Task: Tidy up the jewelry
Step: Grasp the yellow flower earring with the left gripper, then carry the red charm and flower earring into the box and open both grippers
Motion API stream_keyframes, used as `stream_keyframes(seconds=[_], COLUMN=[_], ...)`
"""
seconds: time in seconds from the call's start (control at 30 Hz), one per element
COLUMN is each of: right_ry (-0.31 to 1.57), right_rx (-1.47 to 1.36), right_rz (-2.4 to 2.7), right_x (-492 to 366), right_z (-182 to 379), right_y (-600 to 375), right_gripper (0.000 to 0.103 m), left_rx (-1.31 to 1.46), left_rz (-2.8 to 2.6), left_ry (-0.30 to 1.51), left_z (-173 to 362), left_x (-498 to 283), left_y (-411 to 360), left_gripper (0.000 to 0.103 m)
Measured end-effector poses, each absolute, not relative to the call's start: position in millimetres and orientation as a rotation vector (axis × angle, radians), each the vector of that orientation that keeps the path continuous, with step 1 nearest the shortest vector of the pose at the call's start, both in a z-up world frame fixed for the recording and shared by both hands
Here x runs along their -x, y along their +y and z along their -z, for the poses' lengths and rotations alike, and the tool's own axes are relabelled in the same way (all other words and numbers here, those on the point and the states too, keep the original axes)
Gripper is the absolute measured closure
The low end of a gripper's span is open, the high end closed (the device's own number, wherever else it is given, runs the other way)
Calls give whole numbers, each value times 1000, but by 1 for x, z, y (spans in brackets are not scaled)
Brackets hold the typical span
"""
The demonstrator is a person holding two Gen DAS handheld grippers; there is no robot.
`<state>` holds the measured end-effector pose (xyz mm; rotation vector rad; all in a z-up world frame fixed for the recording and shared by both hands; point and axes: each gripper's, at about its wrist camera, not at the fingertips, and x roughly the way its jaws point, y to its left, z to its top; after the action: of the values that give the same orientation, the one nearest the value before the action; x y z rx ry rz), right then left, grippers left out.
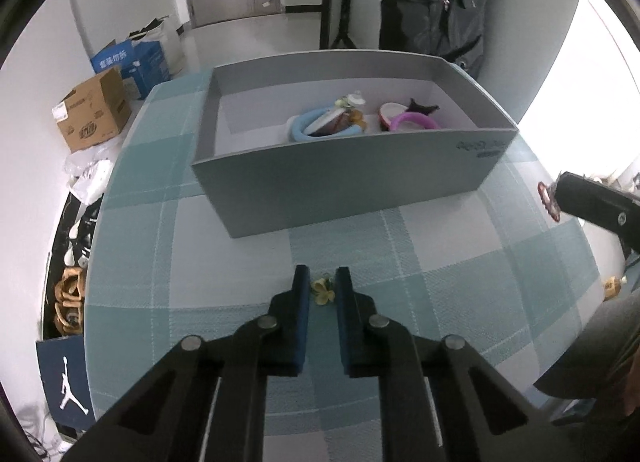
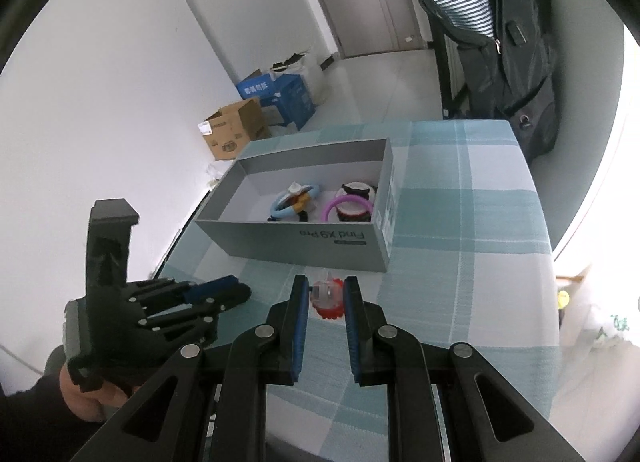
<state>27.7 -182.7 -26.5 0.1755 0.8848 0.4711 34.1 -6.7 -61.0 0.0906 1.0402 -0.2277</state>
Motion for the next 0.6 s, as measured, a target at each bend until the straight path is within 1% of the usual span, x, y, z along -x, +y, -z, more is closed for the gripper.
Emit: stream_keyframes(seconds=[0.27, 0.6], right_ry=[881, 866], right_rx=[-181, -200], right_rz=[-479, -474], right_x=[-27, -28], right_z=[24, 21], right_y=[-183, -184], right_gripper=[87, 87], left_rx=[-86, 130], left_rz=[235, 303], left_ry=[1047, 949], left_z=[60, 19], left_x=[-33, -34], left_y=[-9, 19], left_gripper=[95, 95])
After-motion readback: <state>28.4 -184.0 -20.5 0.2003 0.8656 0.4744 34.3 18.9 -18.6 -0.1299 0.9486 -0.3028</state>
